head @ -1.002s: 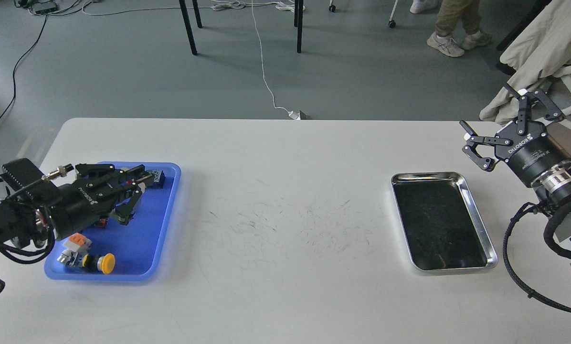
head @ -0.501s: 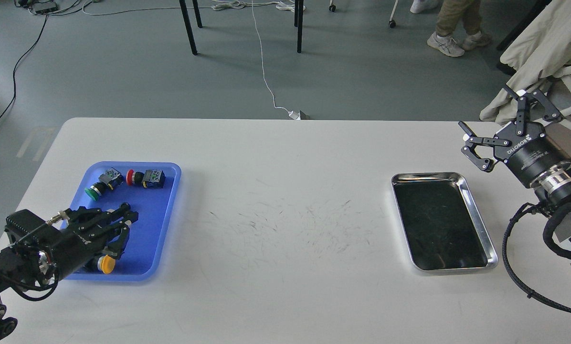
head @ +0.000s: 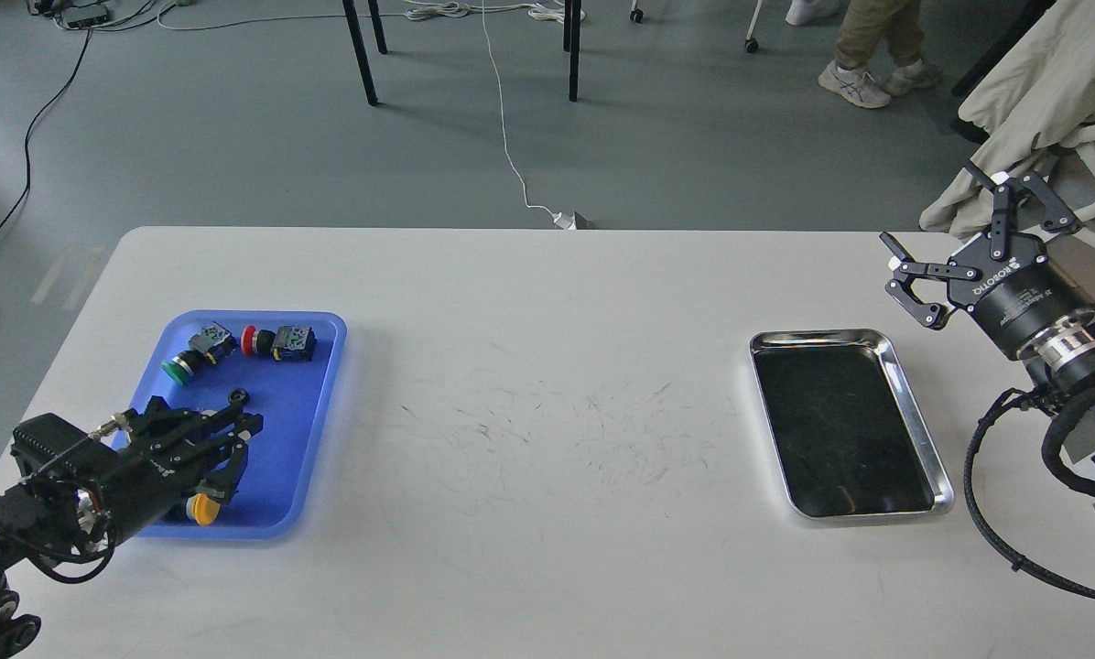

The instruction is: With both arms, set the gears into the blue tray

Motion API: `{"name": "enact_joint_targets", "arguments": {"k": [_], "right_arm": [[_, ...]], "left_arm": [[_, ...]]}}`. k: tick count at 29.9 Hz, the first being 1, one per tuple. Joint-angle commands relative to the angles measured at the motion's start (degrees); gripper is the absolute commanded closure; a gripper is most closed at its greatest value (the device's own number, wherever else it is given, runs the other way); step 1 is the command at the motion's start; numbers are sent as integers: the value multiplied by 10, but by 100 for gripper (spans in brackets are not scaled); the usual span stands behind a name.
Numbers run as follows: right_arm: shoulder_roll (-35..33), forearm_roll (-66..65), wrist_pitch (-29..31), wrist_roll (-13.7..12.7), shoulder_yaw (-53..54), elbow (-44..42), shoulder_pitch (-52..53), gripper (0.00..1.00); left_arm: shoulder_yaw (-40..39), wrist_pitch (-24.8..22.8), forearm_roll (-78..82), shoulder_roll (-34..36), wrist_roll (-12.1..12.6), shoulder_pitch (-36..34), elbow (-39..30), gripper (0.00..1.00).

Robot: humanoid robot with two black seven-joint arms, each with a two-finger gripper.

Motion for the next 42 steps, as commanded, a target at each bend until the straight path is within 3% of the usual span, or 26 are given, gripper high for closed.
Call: {"name": "enact_joint_targets", "arguments": {"k": [1,8,14,19,23,27,31,37,42], "right_arm": [[0,0,0,0,1,0,0,3],[0,0,0,-1,5,0,8,3],[-1,0,0,-1,7,0,11,3],[1,1,0,-1,9,0,11,3],[11,1,0,-3,7,0,22,3],[47,4,-2,-4,10,0,26,3],[50,7,-7,-4,15,-3,20,3],[50,65,-34,-7,29,-55,21,1],[49,68,-69,-32,19,-51,28,1]], "left_arm": [[-2,4,-22,10,3,-7,-5,6],[-6,8,-88,39,0,-71,-17,3],[-12,-2,-276,22,5,-183,-18,3],[-12,-19,-522,-44,40,-278,12,3],[-49,-61,-678,-100,59,-304,67,2],[-103,-144,-801,-137,60,-305,121,3],[-121,-283,-906,-169,46,-304,193,3],[-165,-484,-980,-252,30,-307,378,3],[-200,-525,-981,-269,-2,-306,386,2]]}}
